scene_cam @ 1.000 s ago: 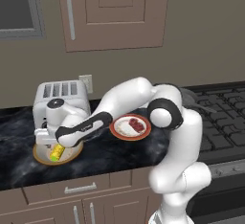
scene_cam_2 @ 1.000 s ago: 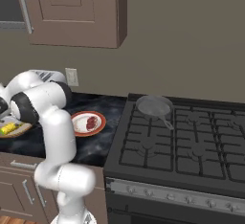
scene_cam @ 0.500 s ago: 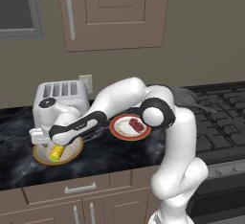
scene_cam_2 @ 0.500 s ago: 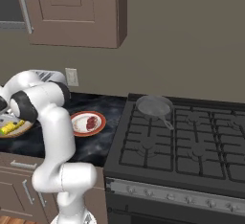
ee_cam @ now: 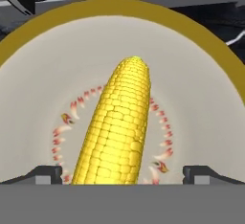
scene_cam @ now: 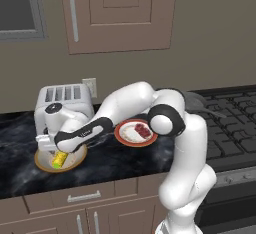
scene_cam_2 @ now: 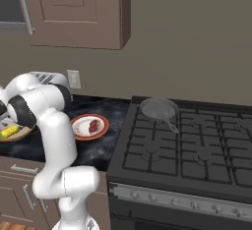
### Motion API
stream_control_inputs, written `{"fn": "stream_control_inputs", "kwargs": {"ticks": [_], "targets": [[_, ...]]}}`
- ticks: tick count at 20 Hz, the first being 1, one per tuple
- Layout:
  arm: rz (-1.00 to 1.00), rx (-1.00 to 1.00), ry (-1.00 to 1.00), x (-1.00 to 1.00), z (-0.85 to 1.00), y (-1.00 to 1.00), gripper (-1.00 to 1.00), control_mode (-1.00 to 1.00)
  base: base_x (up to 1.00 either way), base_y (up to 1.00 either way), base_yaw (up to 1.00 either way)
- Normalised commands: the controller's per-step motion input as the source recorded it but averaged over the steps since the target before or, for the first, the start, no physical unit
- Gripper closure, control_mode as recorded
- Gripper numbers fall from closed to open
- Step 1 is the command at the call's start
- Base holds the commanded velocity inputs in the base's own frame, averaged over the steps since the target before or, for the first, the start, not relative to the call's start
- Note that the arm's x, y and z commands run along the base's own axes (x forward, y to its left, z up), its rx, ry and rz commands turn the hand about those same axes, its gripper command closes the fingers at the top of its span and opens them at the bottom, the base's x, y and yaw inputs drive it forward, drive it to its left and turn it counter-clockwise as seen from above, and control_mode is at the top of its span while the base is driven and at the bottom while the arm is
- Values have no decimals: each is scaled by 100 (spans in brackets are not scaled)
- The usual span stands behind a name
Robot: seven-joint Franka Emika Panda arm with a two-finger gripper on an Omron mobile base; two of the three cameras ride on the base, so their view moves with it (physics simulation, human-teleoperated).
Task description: Place the steak on the plate and place the corn on the same plate.
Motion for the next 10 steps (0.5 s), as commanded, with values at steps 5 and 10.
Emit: {"fn": "stream_control_inputs", "kwargs": {"ticks": [5, 10], "targets": [[0, 0, -1, 0, -22, -5, -100, -100, 0, 0, 0], [0, 0, 0, 5, -3, 0, -100, -100, 0, 0, 0]]}}
